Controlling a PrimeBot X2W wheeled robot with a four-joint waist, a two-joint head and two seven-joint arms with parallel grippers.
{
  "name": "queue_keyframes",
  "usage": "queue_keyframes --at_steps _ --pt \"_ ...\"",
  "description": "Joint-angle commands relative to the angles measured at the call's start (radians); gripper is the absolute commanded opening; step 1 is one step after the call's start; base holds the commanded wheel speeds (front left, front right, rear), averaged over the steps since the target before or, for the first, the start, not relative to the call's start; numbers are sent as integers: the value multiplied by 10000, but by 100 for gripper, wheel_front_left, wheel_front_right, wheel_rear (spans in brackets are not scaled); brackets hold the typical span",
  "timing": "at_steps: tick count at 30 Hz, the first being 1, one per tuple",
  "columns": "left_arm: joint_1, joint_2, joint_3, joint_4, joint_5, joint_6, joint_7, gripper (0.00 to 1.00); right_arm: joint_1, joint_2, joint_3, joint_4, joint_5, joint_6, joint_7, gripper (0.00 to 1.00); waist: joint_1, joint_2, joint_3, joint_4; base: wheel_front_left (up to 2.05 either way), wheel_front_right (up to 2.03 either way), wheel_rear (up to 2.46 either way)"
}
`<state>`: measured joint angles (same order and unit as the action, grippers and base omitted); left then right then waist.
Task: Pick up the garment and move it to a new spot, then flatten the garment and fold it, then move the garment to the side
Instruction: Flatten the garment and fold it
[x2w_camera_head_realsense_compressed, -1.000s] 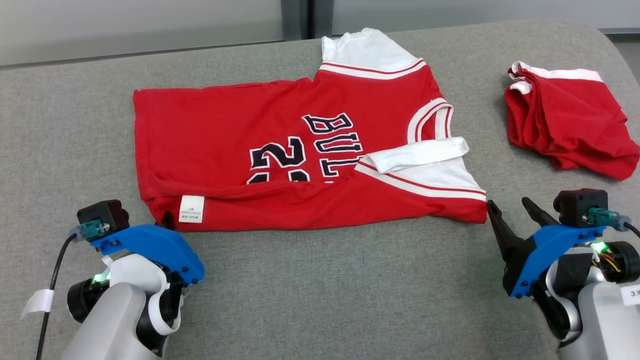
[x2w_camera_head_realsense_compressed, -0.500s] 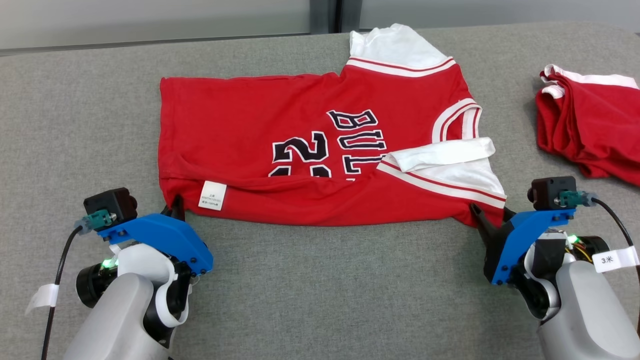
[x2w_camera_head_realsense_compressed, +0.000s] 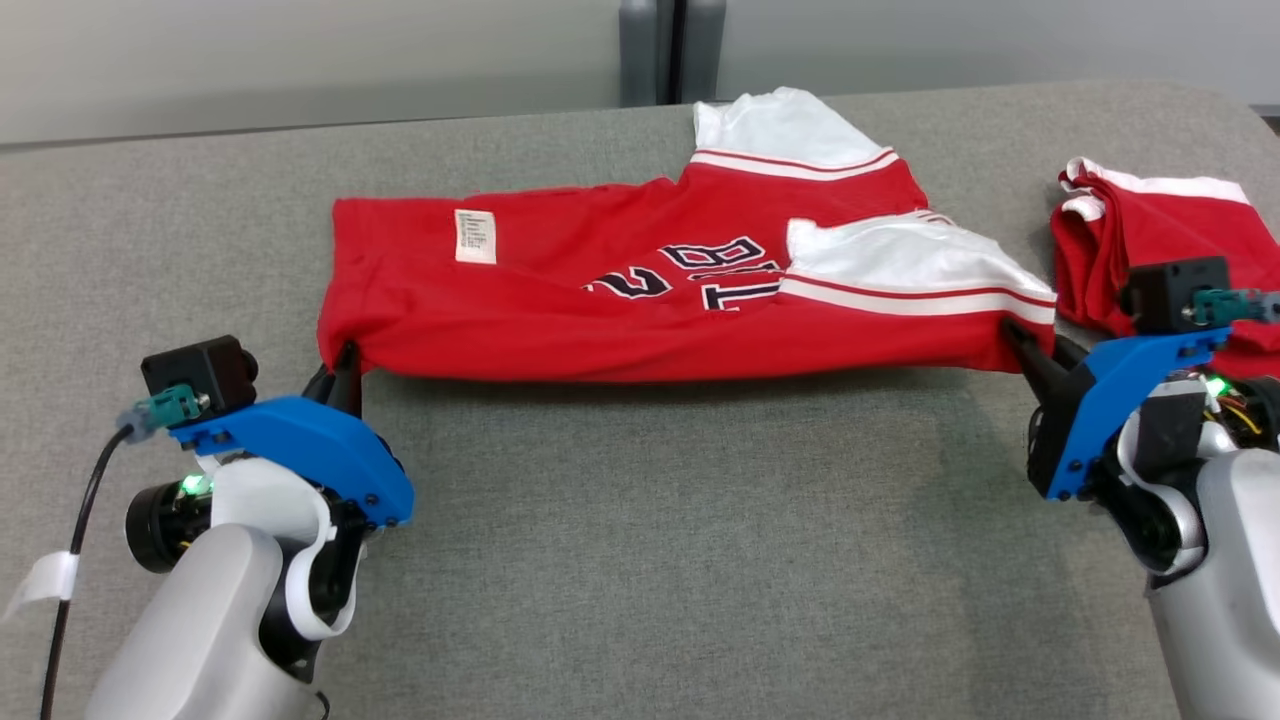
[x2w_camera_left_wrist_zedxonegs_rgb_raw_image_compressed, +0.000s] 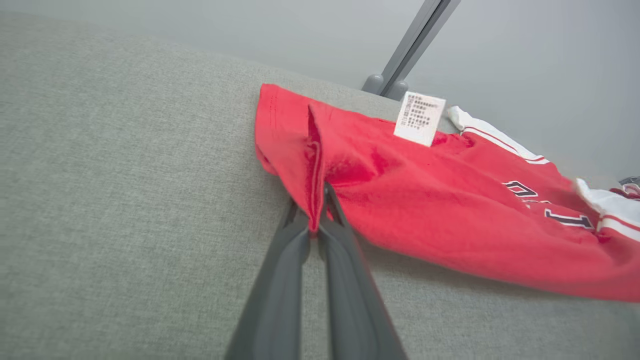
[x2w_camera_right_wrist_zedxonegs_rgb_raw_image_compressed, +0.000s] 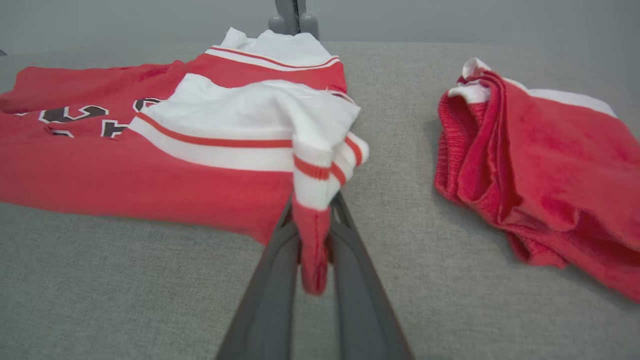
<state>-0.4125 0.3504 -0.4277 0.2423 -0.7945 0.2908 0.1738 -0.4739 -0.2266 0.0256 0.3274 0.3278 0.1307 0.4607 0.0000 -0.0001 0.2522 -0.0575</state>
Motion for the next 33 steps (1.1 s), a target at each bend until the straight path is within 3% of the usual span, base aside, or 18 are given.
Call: queue_keyframes --at_steps 1,9,14,27,28,29,30,33 --pt "233 147 -15 -160 23 45 55 0 244 -120 -27 -201 57 1 140 0 0 1 -51 8 0 0 0" --pt "2042 213 -288 -1221 -187 282 98 0 2289 -337 -76 -2051 277 1 734 0 0 1 -307 158 0 0 0" --pt "3339 195 -455 -1641 -458 510 129 0 4122 -75 -540 -3318 138 1 994 0 0 1 -433 238 0 0 0" --pt "3881 694 -282 -2144 -618 803 492 0 5273 848 -1137 -3676 -209 1 1047 0 0 1 -586 182 0 0 0" --pt "3874 703 -262 -2122 -595 839 458 8 5263 879 -1157 -3657 -237 1 997 6 0 1 -586 171 0 0 0" --pt "3879 703 -241 -2086 -571 892 407 65 5267 908 -1170 -3627 -278 1 965 56 0 1 -585 164 0 0 0" --pt "3880 719 -233 -2058 -544 917 399 100 5277 935 -1224 -3610 -328 1 912 100 0 1 -582 158 0 0 0" --pt "3771 903 -191 -2107 -391 978 411 100 5337 948 -1327 -3636 -427 1 796 100 0 1 -588 143 0 0 0"
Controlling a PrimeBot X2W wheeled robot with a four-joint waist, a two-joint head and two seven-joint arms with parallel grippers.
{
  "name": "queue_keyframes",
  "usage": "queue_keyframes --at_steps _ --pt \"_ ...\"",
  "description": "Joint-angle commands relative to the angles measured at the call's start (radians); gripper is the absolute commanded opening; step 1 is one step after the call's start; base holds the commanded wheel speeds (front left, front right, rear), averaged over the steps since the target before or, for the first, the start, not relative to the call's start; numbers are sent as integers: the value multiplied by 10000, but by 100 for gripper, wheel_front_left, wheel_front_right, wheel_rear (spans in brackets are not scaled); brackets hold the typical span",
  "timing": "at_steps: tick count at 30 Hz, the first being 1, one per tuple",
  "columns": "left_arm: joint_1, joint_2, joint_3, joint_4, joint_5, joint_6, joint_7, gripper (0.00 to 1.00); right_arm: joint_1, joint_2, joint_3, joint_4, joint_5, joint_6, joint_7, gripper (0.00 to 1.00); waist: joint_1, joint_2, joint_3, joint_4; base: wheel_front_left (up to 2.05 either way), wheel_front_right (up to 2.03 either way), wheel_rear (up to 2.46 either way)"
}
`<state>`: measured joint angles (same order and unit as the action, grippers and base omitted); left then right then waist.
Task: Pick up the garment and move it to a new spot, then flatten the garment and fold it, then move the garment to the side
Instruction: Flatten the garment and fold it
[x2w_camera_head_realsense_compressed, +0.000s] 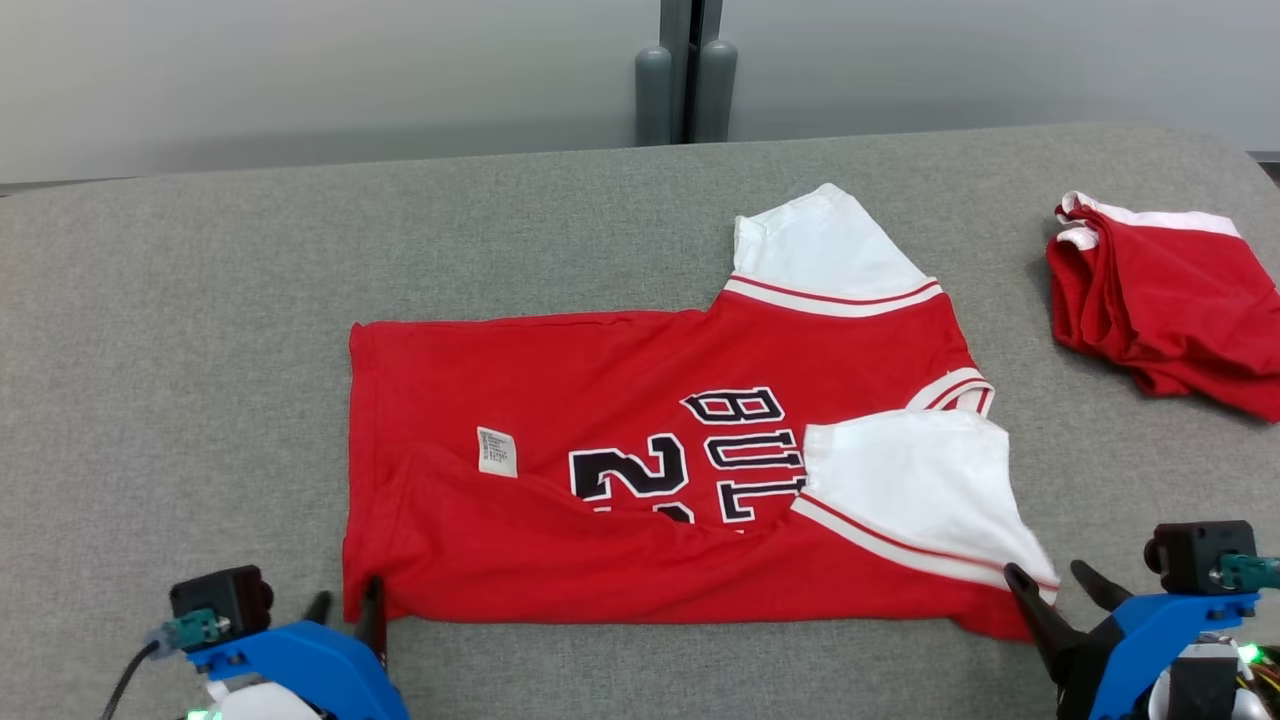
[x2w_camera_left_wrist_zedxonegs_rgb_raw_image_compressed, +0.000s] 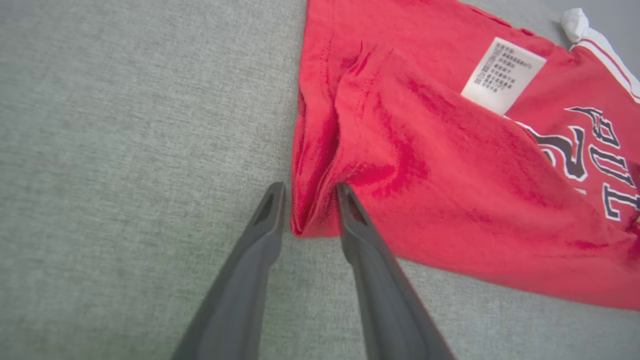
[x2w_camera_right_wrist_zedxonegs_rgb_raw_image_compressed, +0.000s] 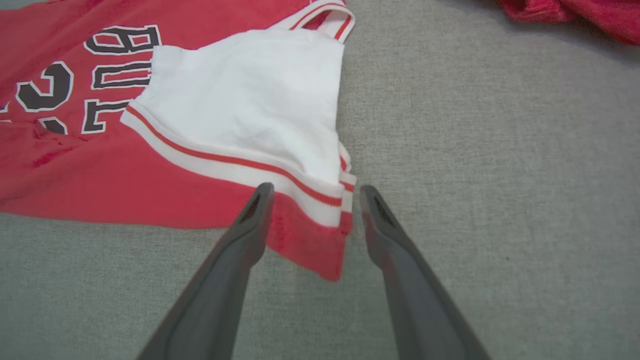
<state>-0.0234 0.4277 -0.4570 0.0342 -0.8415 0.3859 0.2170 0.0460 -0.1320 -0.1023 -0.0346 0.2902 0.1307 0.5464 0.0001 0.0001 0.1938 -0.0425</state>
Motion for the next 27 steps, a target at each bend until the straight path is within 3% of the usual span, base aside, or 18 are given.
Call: queue_keyframes --at_steps 1,8,13,19,27 --pt "-193 235 110 -76 148 63 11 100 153 -7 -121 -64 -94 1 -106 100 -1 -1 -6 -17 0 0 0" --pt "-1185 1091 187 -555 787 -42 206 100 -285 -71 -490 -675 -291 1 -313 100 -1 -1 91 -127 0 0 0" --pt "-2858 1640 -137 -414 1432 -506 834 100 -1102 -165 -199 -915 -356 1 -322 100 -1 -1 413 -315 0 0 0" --pt "-4739 1481 -559 805 1727 -999 1688 100 -2343 -347 640 -880 -230 1 -242 100 -1 -1 1195 -635 0 0 0" --pt "-5992 1313 -543 2659 1694 -1126 2169 100 -3596 -804 1712 -481 4 1 -393 100 -1 -1 2092 -1045 0 0 0"
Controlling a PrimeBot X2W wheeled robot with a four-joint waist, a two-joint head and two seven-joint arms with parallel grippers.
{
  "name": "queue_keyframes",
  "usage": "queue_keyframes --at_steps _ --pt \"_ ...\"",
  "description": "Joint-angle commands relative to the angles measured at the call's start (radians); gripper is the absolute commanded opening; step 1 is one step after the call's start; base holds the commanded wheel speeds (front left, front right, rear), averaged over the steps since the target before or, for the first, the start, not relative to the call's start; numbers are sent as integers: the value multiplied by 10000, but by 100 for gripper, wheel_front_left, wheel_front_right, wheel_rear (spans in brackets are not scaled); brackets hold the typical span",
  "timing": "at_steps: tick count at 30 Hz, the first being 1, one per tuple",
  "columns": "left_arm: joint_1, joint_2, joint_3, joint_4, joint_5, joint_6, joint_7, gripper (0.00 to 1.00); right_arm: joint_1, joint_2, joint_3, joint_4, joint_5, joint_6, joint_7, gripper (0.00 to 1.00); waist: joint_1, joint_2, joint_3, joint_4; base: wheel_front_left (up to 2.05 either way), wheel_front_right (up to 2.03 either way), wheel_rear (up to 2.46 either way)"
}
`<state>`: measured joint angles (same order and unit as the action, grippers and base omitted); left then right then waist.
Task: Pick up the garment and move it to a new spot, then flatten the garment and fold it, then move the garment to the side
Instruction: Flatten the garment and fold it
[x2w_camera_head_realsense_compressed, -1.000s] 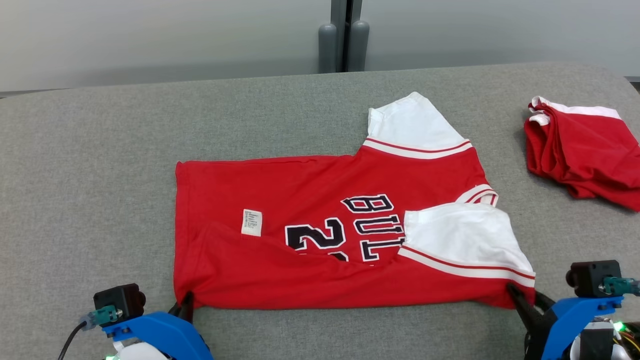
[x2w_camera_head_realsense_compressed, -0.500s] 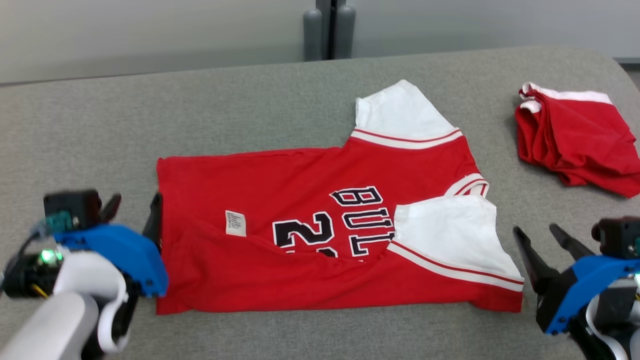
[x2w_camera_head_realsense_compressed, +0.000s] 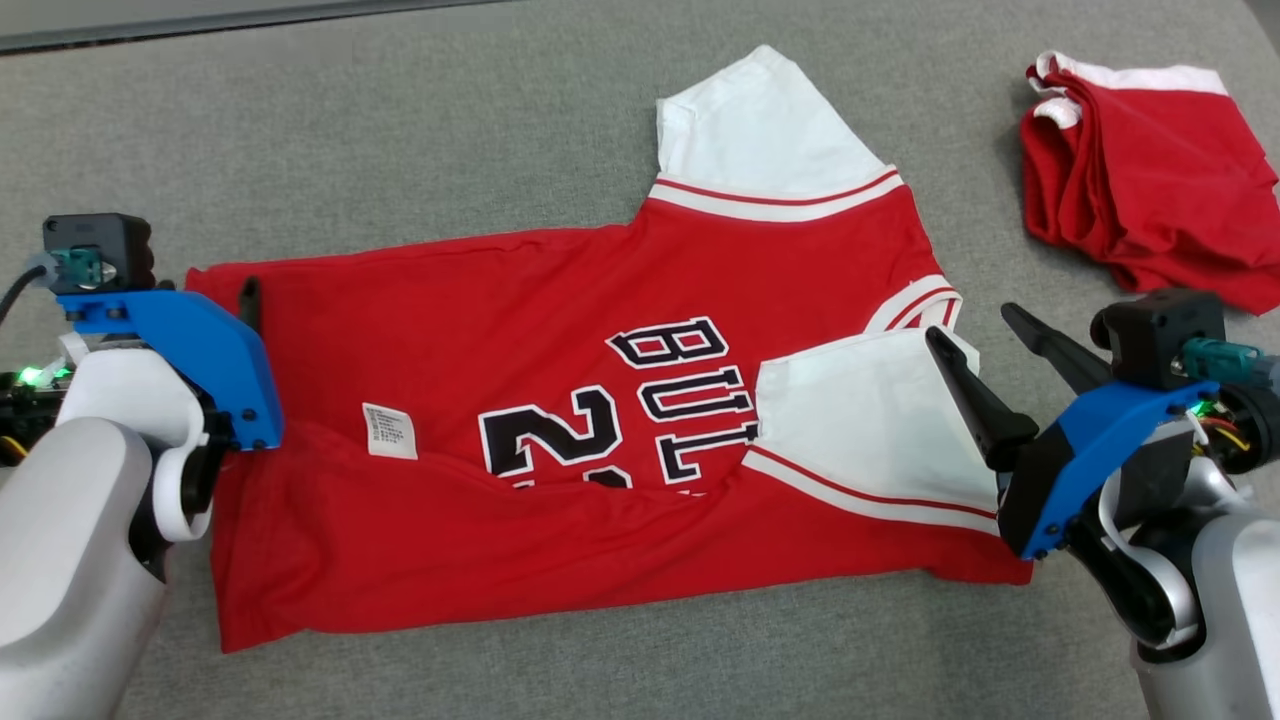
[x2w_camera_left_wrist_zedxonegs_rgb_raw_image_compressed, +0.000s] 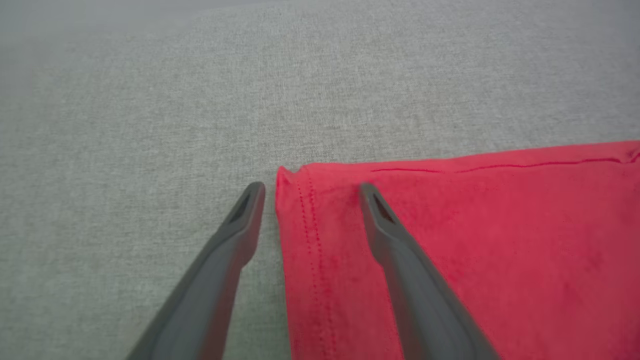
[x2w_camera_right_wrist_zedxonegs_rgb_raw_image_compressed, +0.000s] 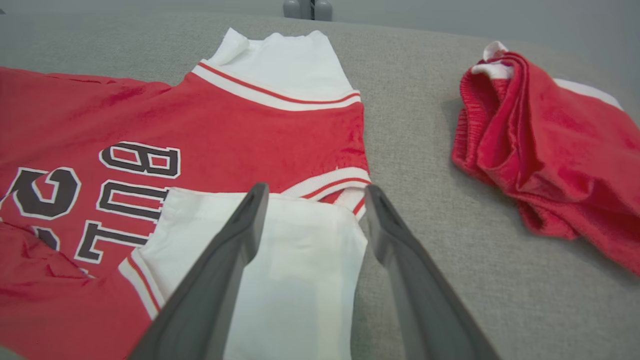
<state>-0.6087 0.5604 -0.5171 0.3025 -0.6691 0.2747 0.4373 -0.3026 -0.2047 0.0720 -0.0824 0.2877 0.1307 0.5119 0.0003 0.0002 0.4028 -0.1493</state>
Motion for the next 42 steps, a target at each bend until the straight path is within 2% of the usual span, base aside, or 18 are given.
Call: queue_keyframes --at_steps 1,8,13,14,15,16,17,19,23,30,34,42 --pt "-211 -13 89 109 -45 -30 -87 100 -199 -135 37 47 41 1 -66 100 -3 -2 71 -2 0 0 0" --pt "-432 -141 30 873 -138 -217 -180 100 -531 -301 229 293 155 1 -236 100 -3 -2 298 -41 0 0 0" --pt "-563 -274 -159 1127 -192 -619 -112 100 -784 -404 362 395 210 1 -154 100 -3 -2 404 -32 0 0 0" --pt "-608 -306 -218 1166 -218 -707 -78 93 -846 -431 379 426 227 1 -144 100 -3 -2 425 -25 0 0 0" --pt "-647 -340 -272 1188 -221 -788 -80 79 -912 -462 408 445 233 1 -132 100 -3 -2 451 -13 0 0 0" --pt "-661 -363 -309 1207 -211 -847 -126 48 -989 -499 430 478 263 1 -114 100 -3 -2 473 -2 0 0 0" --pt "-693 -374 -332 1256 -214 -904 -152 37 -1073 -535 450 528 282 1 -87 100 -3 -2 489 10 0 0 0" --pt "-782 -415 -376 1344 -219 -964 -174 0 -1211 -610 488 604 274 1 -56 100 -3 -2 508 45 0 0 0" --pt "-856 -430 -390 1354 -184 -1060 -286 0 -1621 -796 566 825 250 1 62 100 -3 -2 511 205 0 0 0" --pt "-1285 -566 -562 571 22 -1160 -541 0 -3485 -1316 491 1740 248 1 815 100 -3 -2 631 890 0 0 0" --pt "-1475 -856 -675 57 92 -1198 -659 0 -4664 -1382 278 2793 -76 1 1211 100 -3 -2 889 1404 0 0 0" --pt "-1860 -1616 -935 -531 108 -1172 -984 0 -6755 -1203 -109 5292 -1010 1 1271 100 -3 -2 1622 2366 0 0 0"
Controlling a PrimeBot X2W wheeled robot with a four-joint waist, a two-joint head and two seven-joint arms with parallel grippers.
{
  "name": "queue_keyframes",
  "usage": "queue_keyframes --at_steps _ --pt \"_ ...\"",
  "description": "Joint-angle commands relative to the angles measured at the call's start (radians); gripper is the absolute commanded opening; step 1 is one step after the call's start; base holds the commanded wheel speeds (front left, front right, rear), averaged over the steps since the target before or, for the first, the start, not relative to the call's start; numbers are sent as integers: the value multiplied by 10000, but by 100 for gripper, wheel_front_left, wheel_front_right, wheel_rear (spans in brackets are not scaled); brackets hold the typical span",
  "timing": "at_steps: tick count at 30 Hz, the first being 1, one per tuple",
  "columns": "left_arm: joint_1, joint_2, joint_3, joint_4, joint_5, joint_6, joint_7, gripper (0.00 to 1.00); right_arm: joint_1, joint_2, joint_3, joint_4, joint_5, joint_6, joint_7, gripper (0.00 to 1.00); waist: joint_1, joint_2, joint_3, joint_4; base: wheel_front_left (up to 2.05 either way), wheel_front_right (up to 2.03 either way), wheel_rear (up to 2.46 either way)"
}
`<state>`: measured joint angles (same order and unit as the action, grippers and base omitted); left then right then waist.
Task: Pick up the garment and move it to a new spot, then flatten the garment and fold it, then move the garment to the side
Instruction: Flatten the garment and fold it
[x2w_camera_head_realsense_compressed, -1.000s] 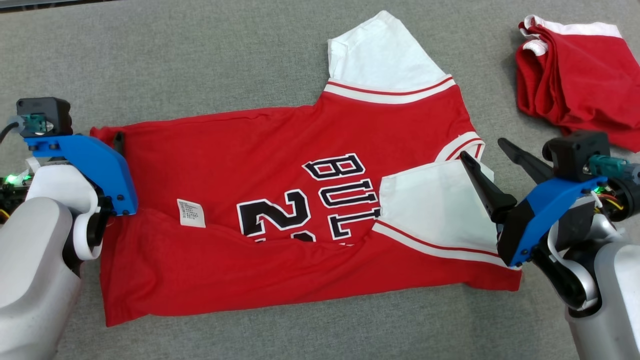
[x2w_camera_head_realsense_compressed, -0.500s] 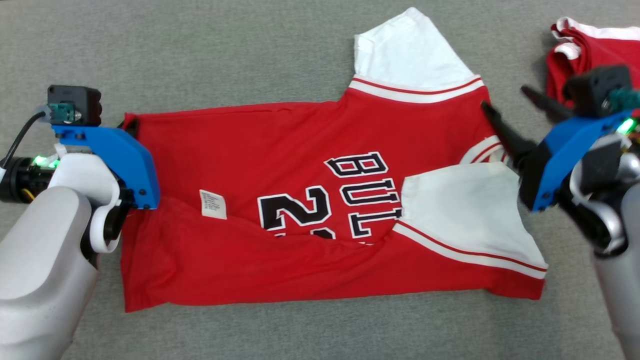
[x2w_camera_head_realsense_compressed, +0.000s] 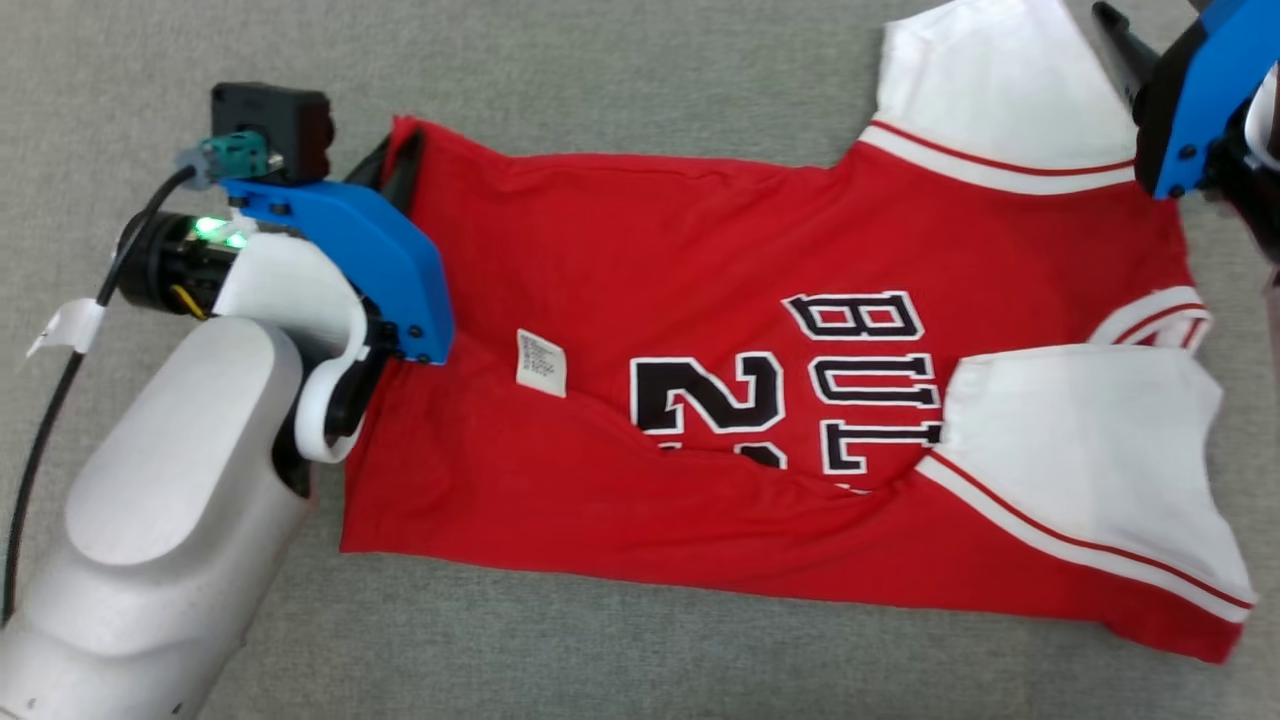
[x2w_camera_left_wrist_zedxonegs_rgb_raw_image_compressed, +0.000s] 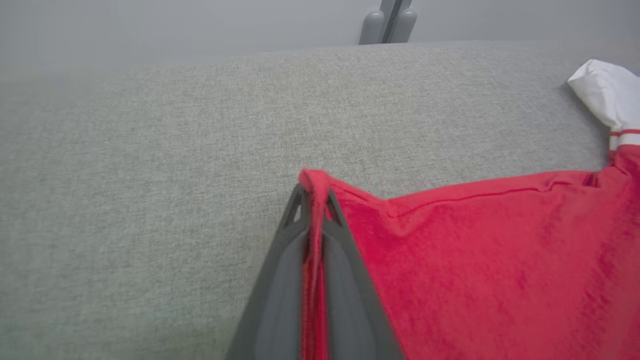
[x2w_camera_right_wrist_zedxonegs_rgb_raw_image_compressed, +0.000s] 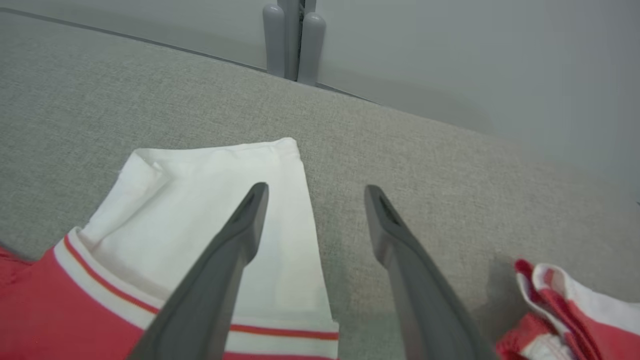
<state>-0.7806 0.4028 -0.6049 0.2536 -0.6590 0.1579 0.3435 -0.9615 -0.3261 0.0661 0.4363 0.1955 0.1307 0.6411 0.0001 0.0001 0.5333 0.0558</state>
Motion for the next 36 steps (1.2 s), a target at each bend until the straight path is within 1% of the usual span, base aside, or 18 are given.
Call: queue_keyframes --at_steps 1,8,9,11,15,16,17,19,20,22,25,29,31,36 --pt "-183 -104 -68 -44 6 -9 -78 0 -367 76 -111 408 -206 1 -45 100 -1 -1 395 385 0 0 0" --pt "-431 -292 -150 97 96 -95 -274 0 -1359 512 -621 2259 -1122 1 -277 100 -1 -1 759 644 0 0 0" --pt "-431 -292 -150 97 96 -95 -274 0 -1359 512 -621 2259 -1122 1 -277 100 -1 -1 759 644 0 0 0" --pt "-510 -332 -181 183 89 -100 -316 0 -1603 690 -732 2841 -1389 1 -382 100 -1 -1 820 667 0 0 0" --pt "-520 -356 -203 247 79 -110 -333 0 -1856 807 -646 3278 -1555 1 -454 100 -1 -1 857 646 0 0 0" --pt "-523 -368 -216 270 78 -112 -342 0 -1915 844 -596 3405 -1585 3 -440 59 -1 -1 853 634 0 0 0" --pt "-539 -377 -225 291 71 -118 -349 0 -1971 860 -513 3545 -1595 3 -395 49 -1 -1 846 620 0 0 0" --pt "-581 -373 -234 325 60 -129 -361 0 -2107 789 -320 3705 -1667 1 -504 13 -1 -1 827 583 0 0 0" --pt "-605 -365 -232 346 55 -135 -368 0 -2163 743 -230 3771 -1700 0 -617 0 -1 -1 817 564 0 0 0" --pt "-653 -356 -207 377 32 -143 -396 0 -2258 725 -140 3864 -1669 1 -885 0 -1 -1 787 523 0 0 0" --pt "-696 -318 -85 388 20 -67 -511 0 -2300 792 -290 3972 -1414 1 -1386 0 -1 -1 743 424 0 0 0" --pt "-533 -158 22 481 -35 -1 -651 0 -2099 806 -73 3936 -991 1 -2055 0 -1 -1 526 192 0 0 0" --pt "-387 -86 48 533 -77 20 -676 0 -1910 742 294 3818 -681 1 -2340 0 -1 -1 341 45 0 0 0" --pt "-5 104 96 518 -183 91 -711 0 -1211 327 1322 3242 197 1 -2837 0 -1 -1 -268 -318 0 0 0"
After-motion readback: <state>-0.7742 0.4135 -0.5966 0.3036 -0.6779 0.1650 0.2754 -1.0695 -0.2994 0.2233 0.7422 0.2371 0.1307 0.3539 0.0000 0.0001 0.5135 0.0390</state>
